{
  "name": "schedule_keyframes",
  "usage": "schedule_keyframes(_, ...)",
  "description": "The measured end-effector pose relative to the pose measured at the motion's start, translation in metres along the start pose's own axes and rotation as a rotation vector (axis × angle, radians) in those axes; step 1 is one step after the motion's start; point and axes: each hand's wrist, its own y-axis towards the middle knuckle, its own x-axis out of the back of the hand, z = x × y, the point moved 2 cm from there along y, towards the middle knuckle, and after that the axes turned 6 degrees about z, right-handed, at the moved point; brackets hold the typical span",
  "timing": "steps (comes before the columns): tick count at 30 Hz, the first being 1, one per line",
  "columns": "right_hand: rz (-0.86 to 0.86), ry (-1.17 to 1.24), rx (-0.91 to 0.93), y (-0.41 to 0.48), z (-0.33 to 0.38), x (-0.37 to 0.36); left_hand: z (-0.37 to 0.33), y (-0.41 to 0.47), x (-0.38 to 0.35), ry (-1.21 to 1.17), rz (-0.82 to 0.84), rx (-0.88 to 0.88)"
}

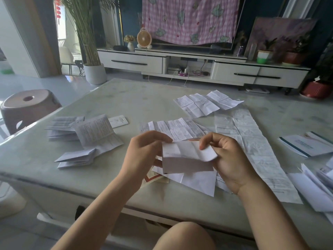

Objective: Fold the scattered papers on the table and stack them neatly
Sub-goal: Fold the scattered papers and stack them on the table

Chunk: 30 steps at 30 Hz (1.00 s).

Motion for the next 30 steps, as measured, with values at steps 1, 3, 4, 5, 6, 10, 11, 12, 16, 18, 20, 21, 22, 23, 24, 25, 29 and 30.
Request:
schedule_keyframes(1, -0.025, -0.051, 0.032, 0.001, 0.000, 0.000, 0.001, 0.000, -0.001, -0.093, 0.016, 0.050)
schedule_keyframes(3, -0.068, -0.120, 0.076, 0.001, -0.001, 0.000, 0.002, 0.001, -0.001, -0.263, 0.090, 0.166)
schedule_keyframes(4, -0.084, -0.150, 0.095, 0.002, -0.001, 0.000, 0.003, 0.000, -0.002, -0.282, 0.146, 0.219)
schedule_keyframes(5, -0.089, -0.178, 0.114, 0.003, -0.001, -0.001, 0.005, 0.000, -0.002, -0.258, 0.200, 0.257)
schedule_keyframes(6, -0.088, -0.199, 0.131, 0.003, -0.001, -0.002, 0.007, -0.001, -0.002, -0.216, 0.242, 0.270)
schedule_keyframes(10, -0.059, -0.191, 0.141, 0.002, -0.001, -0.006, 0.012, -0.003, 0.000, -0.090, 0.185, 0.177)
schedule_keyframes(11, -0.068, -0.146, 0.121, 0.002, 0.000, -0.006, 0.013, -0.003, 0.001, -0.066, 0.150, 0.141)
schedule_keyframes(12, -0.080, -0.084, 0.092, 0.002, 0.002, -0.005, 0.013, -0.002, 0.002, -0.040, 0.116, 0.106)
schedule_keyframes(16, -0.022, -0.037, -0.043, 0.000, 0.001, -0.002, 0.012, -0.001, 0.002, 0.055, 0.030, -0.003)
schedule_keyframes(18, 0.021, -0.128, -0.058, 0.000, -0.001, -0.005, 0.012, -0.002, 0.001, 0.043, 0.031, -0.013)
schedule_keyframes(20, 0.017, -0.114, -0.038, -0.001, -0.002, -0.008, 0.012, -0.002, 0.000, 0.032, 0.050, -0.014)
schedule_keyframes(21, 0.012, -0.097, -0.028, -0.001, -0.002, -0.010, 0.012, -0.003, 0.000, 0.019, 0.065, -0.011)
schedule_keyframes(22, 0.008, -0.090, -0.023, -0.001, -0.002, -0.010, 0.012, -0.003, -0.001, 0.006, 0.082, -0.004)
schedule_keyframes(23, 0.009, -0.087, -0.023, -0.002, -0.002, -0.010, 0.013, -0.004, -0.002, 0.003, 0.092, -0.002)
schedule_keyframes(24, 0.012, -0.082, -0.029, -0.001, -0.002, -0.010, 0.014, -0.004, -0.002, 0.009, 0.096, 0.005)
schedule_keyframes(25, 0.017, -0.071, -0.039, -0.002, -0.003, -0.011, 0.015, -0.004, -0.003, 0.013, 0.096, 0.011)
schedule_keyframes(29, 0.000, 0.000, -0.065, -0.001, -0.005, -0.012, 0.016, -0.004, -0.001, -0.057, 0.093, 0.031)
schedule_keyframes(30, -0.013, 0.029, -0.073, 0.000, -0.005, -0.011, 0.014, -0.004, -0.001, -0.104, 0.106, 0.048)
